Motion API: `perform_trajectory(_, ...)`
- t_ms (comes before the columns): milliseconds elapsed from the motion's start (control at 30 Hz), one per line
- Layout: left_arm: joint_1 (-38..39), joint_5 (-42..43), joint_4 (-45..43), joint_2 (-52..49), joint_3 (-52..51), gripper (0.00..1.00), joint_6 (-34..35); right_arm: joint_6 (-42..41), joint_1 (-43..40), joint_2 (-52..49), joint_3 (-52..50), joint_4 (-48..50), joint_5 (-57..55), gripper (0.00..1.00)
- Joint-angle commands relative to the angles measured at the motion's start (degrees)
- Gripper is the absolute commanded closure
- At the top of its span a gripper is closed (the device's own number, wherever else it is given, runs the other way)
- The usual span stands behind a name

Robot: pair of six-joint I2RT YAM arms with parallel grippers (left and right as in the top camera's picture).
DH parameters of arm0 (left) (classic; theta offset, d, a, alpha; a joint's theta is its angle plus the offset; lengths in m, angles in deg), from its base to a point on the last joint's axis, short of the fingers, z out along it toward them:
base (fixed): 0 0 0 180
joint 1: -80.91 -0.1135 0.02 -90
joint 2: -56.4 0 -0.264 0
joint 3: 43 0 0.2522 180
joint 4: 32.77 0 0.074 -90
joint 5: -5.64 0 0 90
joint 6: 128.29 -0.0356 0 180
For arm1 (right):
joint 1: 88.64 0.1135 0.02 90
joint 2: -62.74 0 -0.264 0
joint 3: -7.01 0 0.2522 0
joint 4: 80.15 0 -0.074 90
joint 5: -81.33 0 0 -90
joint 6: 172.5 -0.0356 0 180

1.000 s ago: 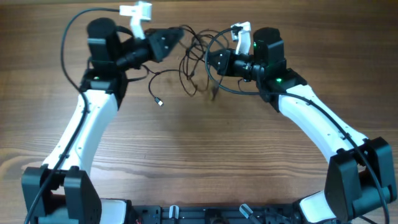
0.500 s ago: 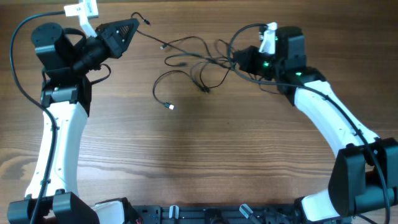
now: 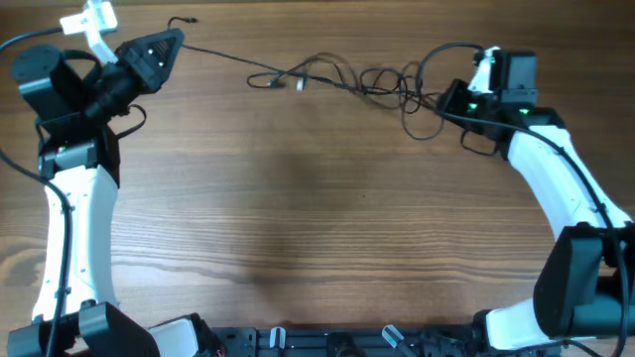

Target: Untangle cables

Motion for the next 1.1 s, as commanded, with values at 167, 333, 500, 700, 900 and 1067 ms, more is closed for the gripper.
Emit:
perform_trajectory(167, -7.19, -0.61, 0.66, 0.9, 0.85, 0.96, 0.13, 4.44, -10.45, -0.59, 0.17, -3.67, -8.5, 0.95)
perform_trajectory(333, -7.5, -0.87, 0.81, 0.9, 0.85, 0.96, 0.13, 5.46, -16.57, -0.59, 0.17, -4.13, -8.5, 0.95)
perform_trajectory(500, -7.5, -2.54, 0.81, 0.9, 0.85, 0.96, 0.13, 5.86, -22.69, -0.59, 0.17, -4.26, -8.48, 0.95)
perform_trajectory(700, -7.58, -7.17, 0.81, 0.9, 0.85, 0.96, -0.07, 7.21, -29.68, -0.59, 0.17, -3.93, -8.5, 0.95)
perform_trajectory(900, -11.15, -9.09, 0.9, 0.9, 0.85, 0.96, -1.38, 6.82, -34.62, -0.66, 0.17, -3.41, -8.41, 0.95)
perform_trajectory(1067, -15.26, -9.05, 3.23, 0.9, 0.85, 0.96, -1.4, 5.81, -37.18, -0.68, 0.17, -3.43, -7.78, 0.95)
